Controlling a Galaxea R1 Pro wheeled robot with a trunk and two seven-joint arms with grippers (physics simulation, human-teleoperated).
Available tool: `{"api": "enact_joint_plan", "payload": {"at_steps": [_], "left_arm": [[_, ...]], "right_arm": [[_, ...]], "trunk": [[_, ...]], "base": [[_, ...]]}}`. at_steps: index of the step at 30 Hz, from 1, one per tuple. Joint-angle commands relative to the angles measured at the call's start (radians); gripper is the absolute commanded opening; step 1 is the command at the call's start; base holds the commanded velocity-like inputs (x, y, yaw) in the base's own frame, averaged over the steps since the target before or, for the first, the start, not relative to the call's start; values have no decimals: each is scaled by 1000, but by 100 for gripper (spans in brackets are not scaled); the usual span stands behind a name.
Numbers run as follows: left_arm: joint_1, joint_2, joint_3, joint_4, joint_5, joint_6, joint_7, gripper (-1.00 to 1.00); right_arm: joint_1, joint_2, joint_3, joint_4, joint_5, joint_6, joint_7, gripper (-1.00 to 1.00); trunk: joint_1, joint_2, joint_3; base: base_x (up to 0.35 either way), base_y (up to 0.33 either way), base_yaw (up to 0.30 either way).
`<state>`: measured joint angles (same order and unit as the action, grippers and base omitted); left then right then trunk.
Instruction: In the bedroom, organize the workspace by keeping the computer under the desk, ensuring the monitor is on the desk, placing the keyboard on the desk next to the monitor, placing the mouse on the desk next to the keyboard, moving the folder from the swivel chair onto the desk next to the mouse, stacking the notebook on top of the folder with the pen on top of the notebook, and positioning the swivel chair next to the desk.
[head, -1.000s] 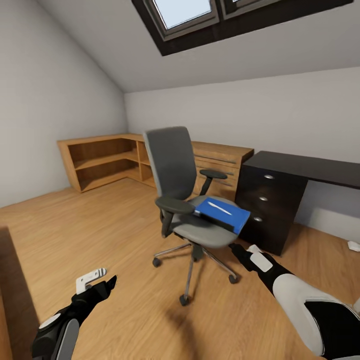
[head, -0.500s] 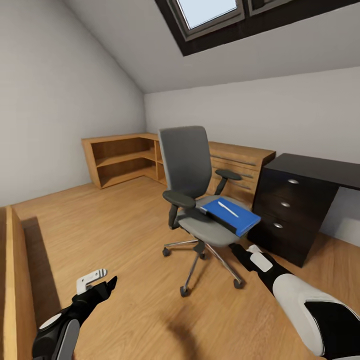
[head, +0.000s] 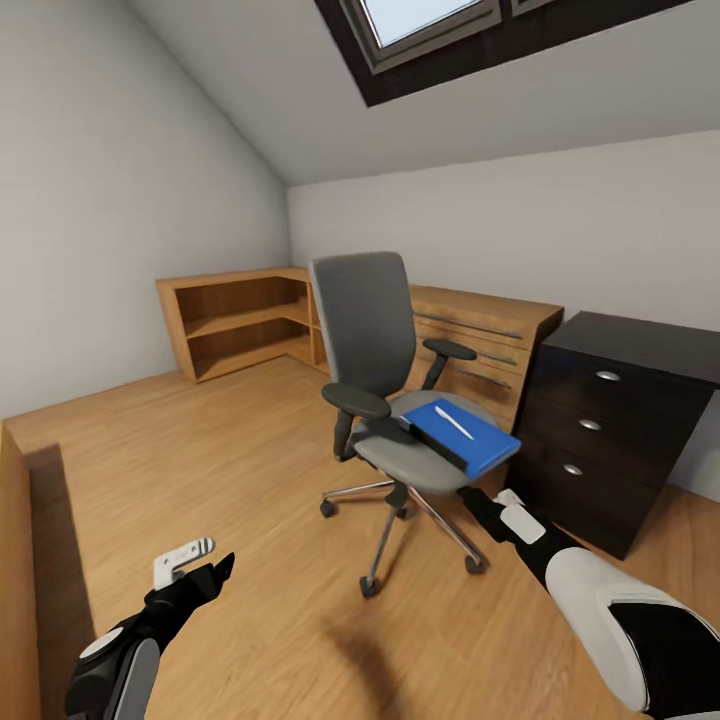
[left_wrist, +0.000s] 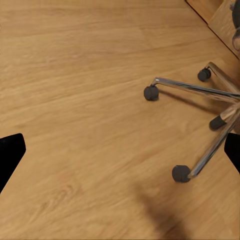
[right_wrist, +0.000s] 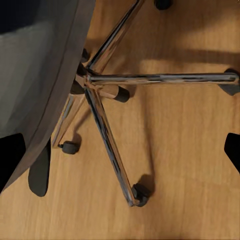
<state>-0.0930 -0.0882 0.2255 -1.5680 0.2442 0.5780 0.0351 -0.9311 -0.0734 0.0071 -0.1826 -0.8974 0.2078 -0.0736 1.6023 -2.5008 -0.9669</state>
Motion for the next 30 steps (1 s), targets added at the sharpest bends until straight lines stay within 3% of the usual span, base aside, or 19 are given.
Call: {"api": "enact_joint_plan", "payload": {"at_steps": [1,19,30], "left_arm": [[-1,-1,2,-1,10,6,4,100],[-1,-1,2,0,10,5,2,100],[-1,-1,2,0,10,5,2,100]], "right_arm": [[0,0,1,-3,-5,5,-6,100],[0,0,1,-3,-5,5,-6,100],[0,0,1,-3,-5,4,-6,100]], "trunk": [[0,0,-1],[0,0,-1],[0,0,-1]], "base": [[42,0,0],[253,0,0],[38,0,0]]}}
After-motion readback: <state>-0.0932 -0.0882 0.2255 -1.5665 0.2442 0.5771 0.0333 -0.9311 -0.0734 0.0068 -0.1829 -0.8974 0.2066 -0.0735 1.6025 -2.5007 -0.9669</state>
